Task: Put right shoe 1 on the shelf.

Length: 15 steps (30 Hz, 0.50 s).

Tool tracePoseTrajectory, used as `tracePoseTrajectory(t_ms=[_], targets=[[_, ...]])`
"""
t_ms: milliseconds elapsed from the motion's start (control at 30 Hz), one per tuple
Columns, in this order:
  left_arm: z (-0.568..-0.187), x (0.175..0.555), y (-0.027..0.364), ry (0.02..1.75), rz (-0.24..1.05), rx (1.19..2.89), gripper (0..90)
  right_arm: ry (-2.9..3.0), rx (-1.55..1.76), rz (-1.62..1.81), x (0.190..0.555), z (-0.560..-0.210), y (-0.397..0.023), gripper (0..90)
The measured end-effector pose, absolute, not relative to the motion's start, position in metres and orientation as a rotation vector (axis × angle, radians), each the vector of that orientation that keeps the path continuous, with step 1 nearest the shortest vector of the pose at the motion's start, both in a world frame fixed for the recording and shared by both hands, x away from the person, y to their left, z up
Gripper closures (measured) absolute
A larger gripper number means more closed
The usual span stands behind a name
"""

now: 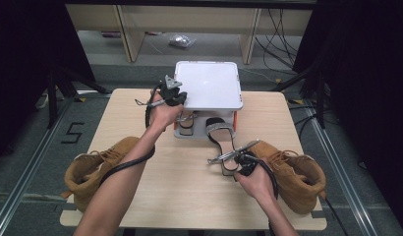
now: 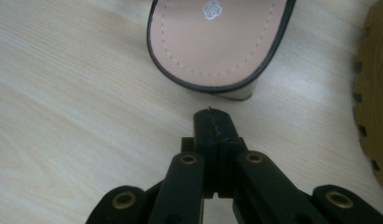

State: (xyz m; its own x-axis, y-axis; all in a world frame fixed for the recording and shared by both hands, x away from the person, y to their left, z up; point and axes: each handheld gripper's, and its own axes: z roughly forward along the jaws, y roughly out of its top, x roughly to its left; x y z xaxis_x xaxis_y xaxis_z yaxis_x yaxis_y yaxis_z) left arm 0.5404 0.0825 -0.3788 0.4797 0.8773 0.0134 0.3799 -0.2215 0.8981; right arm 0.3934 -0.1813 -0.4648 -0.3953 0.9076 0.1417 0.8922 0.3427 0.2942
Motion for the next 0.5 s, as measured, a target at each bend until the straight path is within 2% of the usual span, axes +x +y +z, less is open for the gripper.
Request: tracePoseTrajectory(t_ms=[500], targets=[[-0.3788, 0.5402, 0.0818, 1.053, 0.689, 1.814, 89.5, 2.532, 1.696, 0.500, 0.4007, -0.4719, -0.1767, 90.0]])
